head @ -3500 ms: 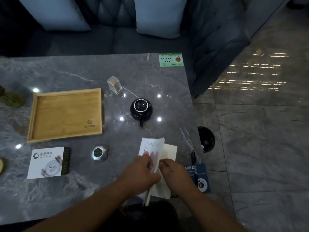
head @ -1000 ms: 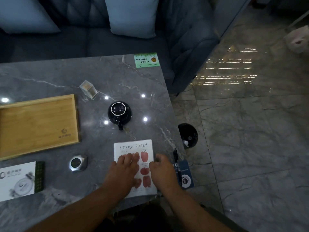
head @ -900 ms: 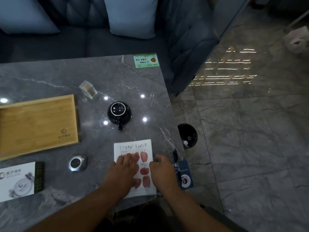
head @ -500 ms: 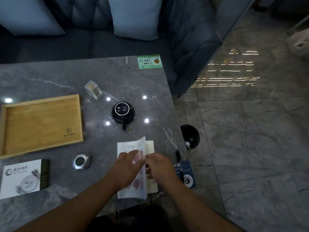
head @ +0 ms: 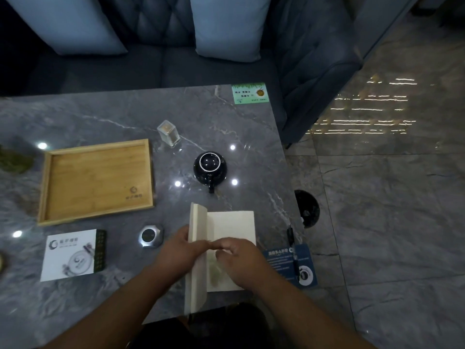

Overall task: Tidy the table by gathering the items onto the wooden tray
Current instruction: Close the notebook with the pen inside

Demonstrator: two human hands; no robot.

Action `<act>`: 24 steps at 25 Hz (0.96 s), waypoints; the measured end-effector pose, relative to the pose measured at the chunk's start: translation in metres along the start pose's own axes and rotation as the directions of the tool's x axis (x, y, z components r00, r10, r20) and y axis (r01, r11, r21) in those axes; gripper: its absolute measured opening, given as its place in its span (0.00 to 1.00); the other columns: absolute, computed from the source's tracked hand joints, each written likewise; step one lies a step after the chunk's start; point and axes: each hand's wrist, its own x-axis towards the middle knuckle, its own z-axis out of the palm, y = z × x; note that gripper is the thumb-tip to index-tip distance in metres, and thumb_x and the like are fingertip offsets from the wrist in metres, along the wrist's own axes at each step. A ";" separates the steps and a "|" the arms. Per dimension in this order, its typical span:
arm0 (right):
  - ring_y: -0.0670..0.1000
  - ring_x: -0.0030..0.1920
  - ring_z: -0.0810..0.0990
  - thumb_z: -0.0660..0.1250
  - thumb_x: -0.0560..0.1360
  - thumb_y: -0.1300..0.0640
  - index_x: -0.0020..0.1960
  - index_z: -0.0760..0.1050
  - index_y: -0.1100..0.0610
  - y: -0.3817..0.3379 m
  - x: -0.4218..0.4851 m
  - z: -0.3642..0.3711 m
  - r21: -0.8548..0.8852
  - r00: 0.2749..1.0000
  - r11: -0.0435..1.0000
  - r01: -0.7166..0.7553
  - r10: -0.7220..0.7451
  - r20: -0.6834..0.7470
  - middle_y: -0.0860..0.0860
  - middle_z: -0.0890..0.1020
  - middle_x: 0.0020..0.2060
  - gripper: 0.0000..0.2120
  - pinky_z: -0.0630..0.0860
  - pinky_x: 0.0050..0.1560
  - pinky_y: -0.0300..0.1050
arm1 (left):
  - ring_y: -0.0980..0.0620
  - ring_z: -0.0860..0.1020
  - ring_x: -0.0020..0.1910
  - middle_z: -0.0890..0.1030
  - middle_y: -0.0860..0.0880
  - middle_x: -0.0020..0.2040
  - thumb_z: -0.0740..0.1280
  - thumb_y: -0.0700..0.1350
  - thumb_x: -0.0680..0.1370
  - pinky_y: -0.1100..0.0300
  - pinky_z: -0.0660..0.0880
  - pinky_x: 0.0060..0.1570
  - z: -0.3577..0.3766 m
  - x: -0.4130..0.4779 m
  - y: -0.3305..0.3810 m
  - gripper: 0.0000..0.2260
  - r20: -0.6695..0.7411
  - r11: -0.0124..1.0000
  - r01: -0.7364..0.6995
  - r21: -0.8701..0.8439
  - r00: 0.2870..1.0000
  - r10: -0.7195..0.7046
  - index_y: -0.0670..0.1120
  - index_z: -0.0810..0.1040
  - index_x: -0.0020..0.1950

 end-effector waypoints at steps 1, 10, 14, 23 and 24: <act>0.46 0.64 0.78 0.63 0.79 0.54 0.66 0.80 0.46 0.004 0.000 0.005 -0.149 0.999 0.988 0.047 -0.044 0.020 0.47 0.82 0.64 0.17 0.72 0.66 0.40 | 0.50 0.85 0.46 0.87 0.49 0.49 0.75 0.45 0.75 0.56 0.79 0.40 -0.008 0.002 -0.007 0.09 -0.051 1.000 0.009 0.006 0.999 -0.008 0.52 0.81 0.54; 0.61 0.81 0.37 0.59 0.80 0.52 0.82 0.49 0.45 0.050 -0.008 0.035 -0.741 0.971 0.640 0.203 -0.031 0.239 0.52 0.40 0.82 0.34 0.39 0.77 0.63 | 0.44 0.85 0.47 0.86 0.47 0.47 0.76 0.45 0.77 0.55 0.79 0.40 -0.069 0.006 -0.071 0.05 -0.181 0.989 0.134 -0.055 0.973 -0.142 0.49 0.82 0.50; 0.61 0.80 0.35 0.59 0.80 0.49 0.81 0.50 0.44 0.063 -0.008 0.031 -0.782 0.970 0.586 0.213 -0.029 0.243 0.50 0.37 0.82 0.33 0.37 0.76 0.64 | 0.48 0.84 0.48 0.85 0.46 0.50 0.77 0.45 0.76 0.57 0.77 0.38 -0.075 0.006 -0.090 0.15 -0.115 0.985 0.171 0.001 0.979 -0.170 0.44 0.80 0.60; 0.59 0.46 0.81 0.74 0.67 0.66 0.57 0.80 0.60 0.072 -0.011 -0.020 -0.662 0.904 0.749 -0.003 -0.281 -0.322 0.58 0.83 0.49 0.19 0.80 0.47 0.53 | 0.42 0.83 0.53 0.85 0.43 0.56 0.75 0.44 0.77 0.41 0.79 0.59 -0.075 0.020 -0.096 0.15 -0.123 0.993 0.107 0.049 0.987 -0.100 0.45 0.79 0.63; 0.60 0.44 0.81 0.75 0.65 0.67 0.55 0.80 0.62 0.078 -0.011 -0.027 -0.637 0.882 0.769 -0.057 -0.261 -0.392 0.60 0.82 0.46 0.18 0.80 0.45 0.53 | 0.42 0.83 0.53 0.85 0.43 0.56 0.76 0.44 0.77 0.41 0.80 0.59 -0.076 0.020 -0.096 0.15 -0.122 0.993 0.110 0.035 0.987 -0.105 0.46 0.80 0.62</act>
